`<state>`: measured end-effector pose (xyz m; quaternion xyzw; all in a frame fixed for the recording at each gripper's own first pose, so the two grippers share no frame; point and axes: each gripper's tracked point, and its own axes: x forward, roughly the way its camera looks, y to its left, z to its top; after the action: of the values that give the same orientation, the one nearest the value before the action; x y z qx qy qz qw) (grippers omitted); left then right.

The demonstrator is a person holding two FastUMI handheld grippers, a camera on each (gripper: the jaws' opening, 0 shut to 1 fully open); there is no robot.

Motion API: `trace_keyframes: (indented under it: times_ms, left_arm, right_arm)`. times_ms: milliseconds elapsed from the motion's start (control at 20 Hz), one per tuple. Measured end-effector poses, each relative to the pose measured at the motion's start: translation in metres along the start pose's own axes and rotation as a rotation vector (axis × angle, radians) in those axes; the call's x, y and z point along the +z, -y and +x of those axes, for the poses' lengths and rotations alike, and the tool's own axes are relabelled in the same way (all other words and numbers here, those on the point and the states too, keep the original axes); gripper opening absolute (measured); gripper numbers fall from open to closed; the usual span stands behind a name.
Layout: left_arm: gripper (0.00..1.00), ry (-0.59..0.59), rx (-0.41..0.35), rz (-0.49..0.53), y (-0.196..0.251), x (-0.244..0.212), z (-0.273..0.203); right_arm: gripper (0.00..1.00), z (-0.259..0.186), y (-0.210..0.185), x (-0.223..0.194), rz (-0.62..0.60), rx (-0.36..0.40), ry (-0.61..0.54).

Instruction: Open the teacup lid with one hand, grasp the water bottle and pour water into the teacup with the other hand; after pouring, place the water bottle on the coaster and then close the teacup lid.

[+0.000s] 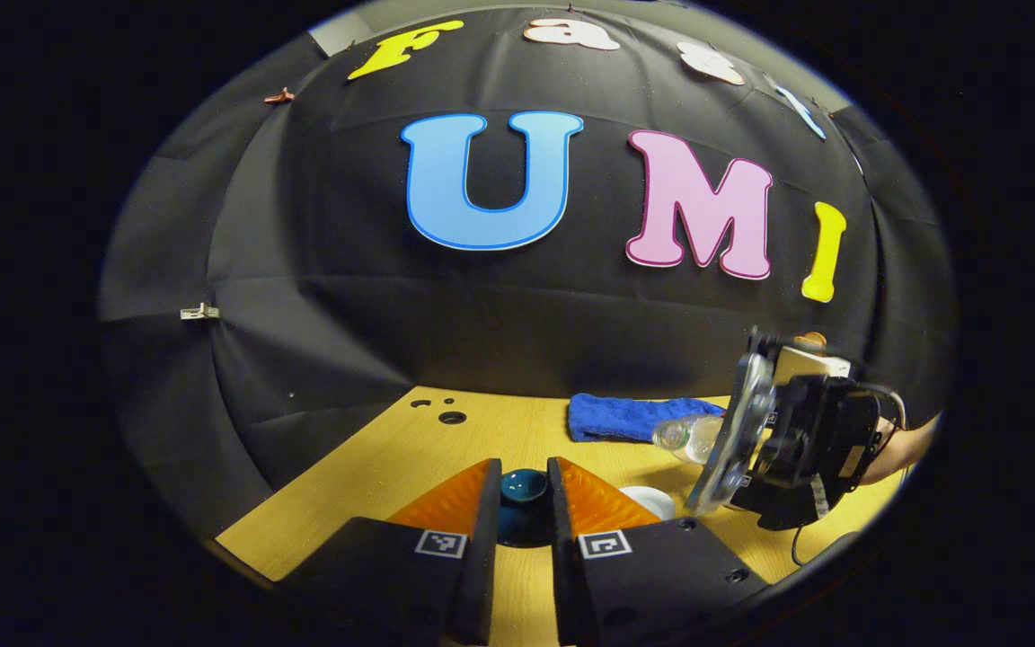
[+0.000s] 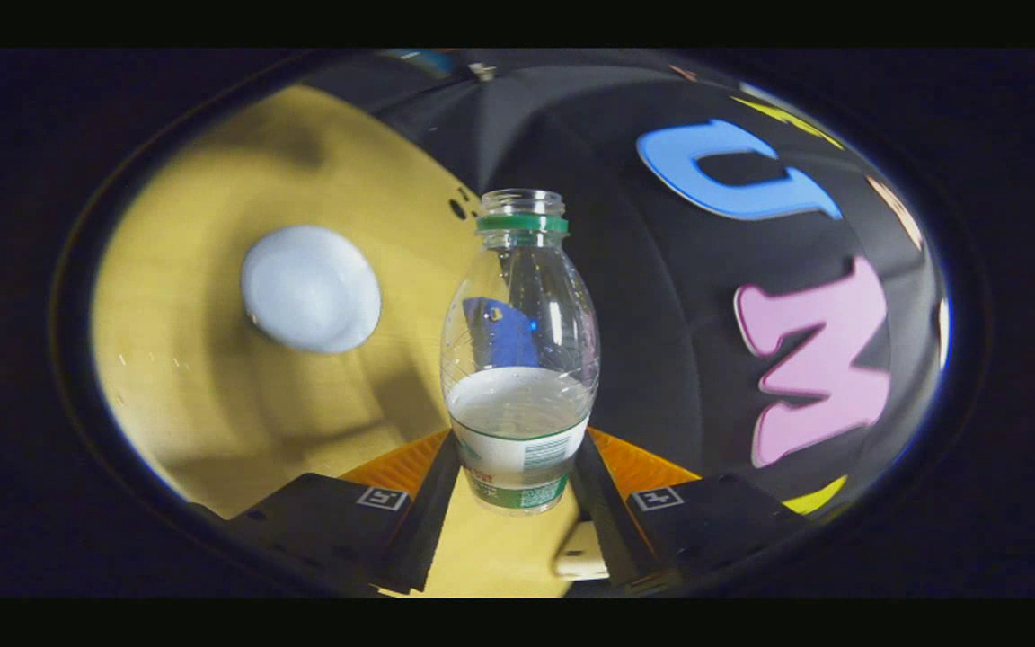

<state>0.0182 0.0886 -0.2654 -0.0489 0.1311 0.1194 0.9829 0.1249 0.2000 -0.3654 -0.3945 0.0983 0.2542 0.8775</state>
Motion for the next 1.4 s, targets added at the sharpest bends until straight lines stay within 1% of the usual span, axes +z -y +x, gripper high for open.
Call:
trace_keyframes:
  times_ms: [150,300,350,400,500,550,600,700,800,950,1000,1050,1100,1150,1250,1300,1400]
  left_arm:
    - [0.31,-0.002,-0.012,0.010,0.009,0.001,0.004]
    - [0.31,-0.004,-0.027,0.020,0.019,0.000,0.011]
    - [0.27,-0.004,-0.033,0.023,0.022,0.001,0.013]
    - [0.31,-0.004,-0.040,0.026,0.027,0.001,0.015]
    - [0.31,-0.008,-0.052,0.034,0.036,0.001,0.019]
    - [0.31,-0.010,-0.059,0.038,0.040,0.001,0.021]
    - [0.34,-0.012,-0.067,0.039,0.044,0.001,0.022]
    - [0.27,-0.016,-0.083,0.032,0.052,0.002,0.026]
    - [0.31,-0.021,-0.093,0.029,0.058,0.001,0.029]
    - [0.31,-0.029,-0.103,0.034,0.067,-0.002,0.034]
    - [0.27,-0.032,-0.107,0.033,0.069,-0.003,0.036]
    - [0.31,-0.036,-0.109,0.033,0.072,-0.004,0.038]
    - [0.31,-0.039,-0.111,0.033,0.075,-0.006,0.039]
    - [0.27,-0.041,-0.113,0.033,0.077,-0.007,0.041]
    - [0.27,-0.045,-0.116,0.035,0.080,-0.008,0.044]
    - [0.31,-0.047,-0.118,0.036,0.082,-0.009,0.046]
    - [0.31,-0.054,-0.119,0.039,0.083,-0.012,0.048]
  right_arm:
    - [0.75,-0.009,-0.005,0.016,0.329,0.022,0.039]
    - [0.75,-0.015,-0.013,0.026,0.632,0.093,0.090]
    - [0.75,-0.016,-0.011,0.028,0.703,0.105,0.103]
    - [0.75,-0.018,-0.009,0.029,0.769,0.108,0.116]
    - [0.75,-0.021,-0.011,0.032,0.874,0.106,0.138]
    - [0.75,-0.021,-0.012,0.033,0.906,0.101,0.142]
    - [0.75,-0.020,-0.012,0.031,0.928,0.094,0.140]
    - [0.75,-0.016,-0.013,0.029,0.964,0.080,0.121]
    - [0.75,-0.012,-0.014,0.032,1.000,0.066,0.101]
    - [0.75,-0.004,-0.021,0.030,1.034,0.052,0.072]
    - [0.75,-0.002,-0.023,0.030,1.048,0.056,0.067]
    - [0.75,0.000,-0.025,0.028,1.060,0.058,0.057]
    - [0.75,0.000,-0.024,0.028,1.067,0.060,0.051]
    - [0.76,-0.001,-0.023,0.028,1.069,0.064,0.044]
    - [0.75,-0.004,-0.019,0.032,1.069,0.071,0.036]
    - [0.75,-0.004,-0.019,0.032,1.067,0.075,0.032]
    - [0.75,-0.005,-0.018,0.034,1.068,0.088,0.024]
